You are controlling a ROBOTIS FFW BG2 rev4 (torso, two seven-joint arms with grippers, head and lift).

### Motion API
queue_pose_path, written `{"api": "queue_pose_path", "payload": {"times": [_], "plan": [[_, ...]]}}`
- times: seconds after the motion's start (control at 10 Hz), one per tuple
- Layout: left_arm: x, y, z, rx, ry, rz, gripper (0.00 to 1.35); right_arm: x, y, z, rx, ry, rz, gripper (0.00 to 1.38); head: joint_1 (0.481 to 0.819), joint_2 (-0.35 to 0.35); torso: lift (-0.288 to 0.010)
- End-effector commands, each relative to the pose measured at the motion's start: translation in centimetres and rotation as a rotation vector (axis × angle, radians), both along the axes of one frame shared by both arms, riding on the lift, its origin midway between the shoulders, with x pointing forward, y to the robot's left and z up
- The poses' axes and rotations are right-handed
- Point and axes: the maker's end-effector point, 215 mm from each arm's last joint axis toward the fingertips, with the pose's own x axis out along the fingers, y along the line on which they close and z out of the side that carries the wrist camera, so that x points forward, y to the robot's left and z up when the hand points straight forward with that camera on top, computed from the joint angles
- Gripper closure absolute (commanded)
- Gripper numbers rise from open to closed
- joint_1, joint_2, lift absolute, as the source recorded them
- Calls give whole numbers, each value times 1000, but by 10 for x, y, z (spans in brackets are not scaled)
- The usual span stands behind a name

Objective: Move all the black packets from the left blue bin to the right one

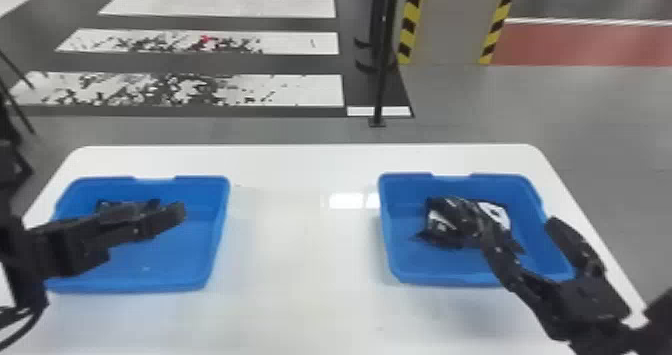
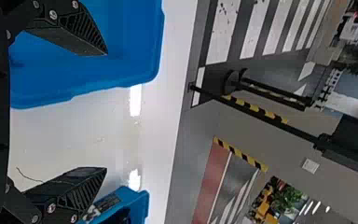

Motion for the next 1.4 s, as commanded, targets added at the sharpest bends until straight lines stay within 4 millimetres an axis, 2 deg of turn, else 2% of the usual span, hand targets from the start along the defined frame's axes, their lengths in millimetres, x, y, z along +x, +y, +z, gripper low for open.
{"api": "queue_pose_path", "payload": {"times": [0.0,0.2,0.4,0.6,0.8,1.0,1.3], "plan": [[19,35,1,9,17,62,173,-24,3,7,-16,-10,-8,113,695,24,-138],[39,75,-8,1,63,143,173,-48,12,19,-11,-11,-2,113,695,96,-138],[53,123,-32,26,143,245,174,-61,20,18,4,6,6,114,695,156,-138],[61,151,-62,26,249,309,174,-71,25,12,28,29,13,116,695,226,-138],[59,174,-82,58,316,365,174,-72,29,4,52,49,18,117,695,263,-138],[63,179,-104,61,384,390,176,-73,30,0,69,58,20,117,695,299,-138],[87,181,-104,59,373,390,174,-71,35,-4,87,66,29,117,695,304,-138]]}}
